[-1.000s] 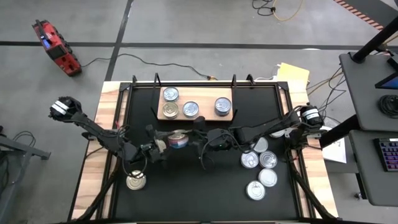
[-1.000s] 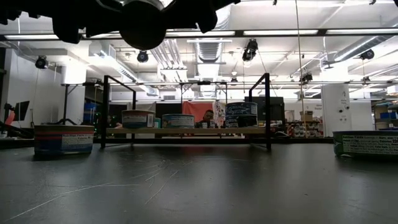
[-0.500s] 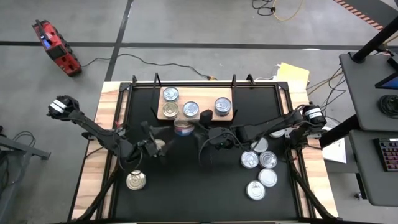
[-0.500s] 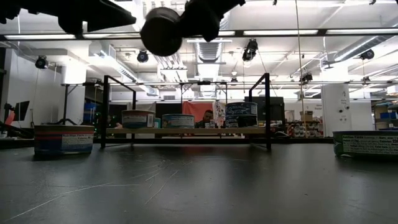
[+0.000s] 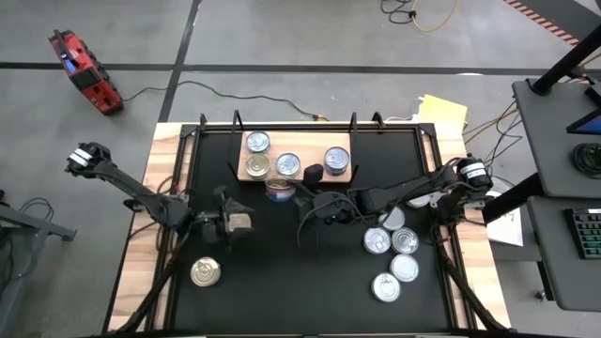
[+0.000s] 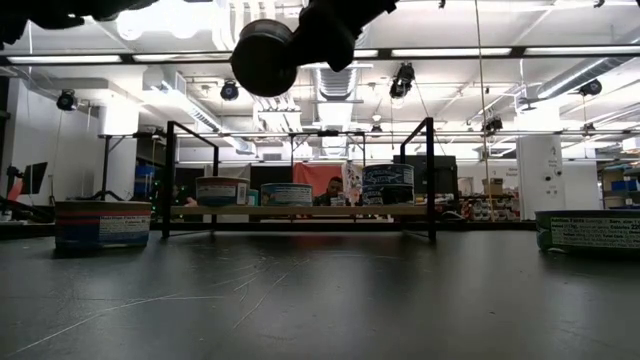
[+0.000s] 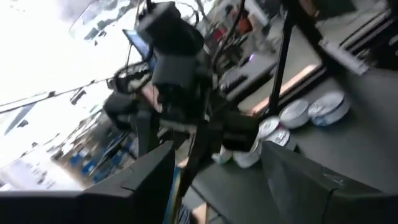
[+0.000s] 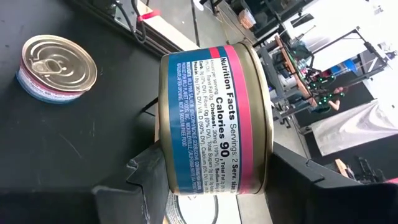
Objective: Stack canned seafood by type on shelf
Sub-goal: Stack the blue tuna can on top of the other blue tuna can on the shelf
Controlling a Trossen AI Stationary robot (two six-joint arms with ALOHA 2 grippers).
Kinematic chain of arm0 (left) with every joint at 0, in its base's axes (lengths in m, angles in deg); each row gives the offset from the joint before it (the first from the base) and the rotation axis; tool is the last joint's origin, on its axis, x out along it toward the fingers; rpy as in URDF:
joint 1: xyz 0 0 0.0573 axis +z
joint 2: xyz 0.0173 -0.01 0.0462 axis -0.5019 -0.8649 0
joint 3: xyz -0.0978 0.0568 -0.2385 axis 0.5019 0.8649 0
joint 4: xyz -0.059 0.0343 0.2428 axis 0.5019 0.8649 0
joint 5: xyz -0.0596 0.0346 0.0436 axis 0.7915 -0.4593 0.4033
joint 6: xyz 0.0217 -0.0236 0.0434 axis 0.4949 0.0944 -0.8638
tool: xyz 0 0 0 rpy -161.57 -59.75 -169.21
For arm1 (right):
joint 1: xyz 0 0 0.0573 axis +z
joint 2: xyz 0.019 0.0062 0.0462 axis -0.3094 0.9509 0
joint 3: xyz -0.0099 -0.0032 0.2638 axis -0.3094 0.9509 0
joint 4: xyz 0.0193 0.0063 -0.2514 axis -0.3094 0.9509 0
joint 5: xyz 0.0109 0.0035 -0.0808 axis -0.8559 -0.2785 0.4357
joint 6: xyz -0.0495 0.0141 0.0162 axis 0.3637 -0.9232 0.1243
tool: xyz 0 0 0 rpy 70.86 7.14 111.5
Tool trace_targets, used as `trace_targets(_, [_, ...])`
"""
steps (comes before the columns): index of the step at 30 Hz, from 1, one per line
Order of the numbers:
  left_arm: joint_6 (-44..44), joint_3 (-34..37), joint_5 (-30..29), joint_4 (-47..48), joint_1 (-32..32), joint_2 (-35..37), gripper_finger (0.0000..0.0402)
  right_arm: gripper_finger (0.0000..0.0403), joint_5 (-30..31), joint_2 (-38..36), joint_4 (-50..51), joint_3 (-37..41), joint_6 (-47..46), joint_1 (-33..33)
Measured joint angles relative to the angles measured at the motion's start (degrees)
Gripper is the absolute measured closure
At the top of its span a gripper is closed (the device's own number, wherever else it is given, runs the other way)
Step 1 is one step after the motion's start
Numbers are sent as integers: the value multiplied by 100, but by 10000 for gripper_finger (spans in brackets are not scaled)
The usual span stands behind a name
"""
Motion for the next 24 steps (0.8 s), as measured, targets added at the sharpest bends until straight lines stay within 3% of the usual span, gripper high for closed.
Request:
trace_targets(6, [540, 0, 1046, 999, 715, 496, 198, 210, -24, 0, -81, 0, -2, -50])
trace_targets(9, [729, -88, 1140, 1670, 1097, 729, 202, 209, -135, 0, -94, 0, -56, -122])
trace_targets(14, [964, -511, 1829, 2575, 1460, 1193, 208, 210, -424, 52, -154, 0, -167, -285])
trace_targets(22, [1195, -907, 1780, 3653, 1519, 2121, 212, 209, -436, 271, -582, -2, 249, -501])
trace_targets(24, [1391, -909, 1487, 3650, 1518, 2287, 212, 209, -431, 327, -762, -5, 391, -550])
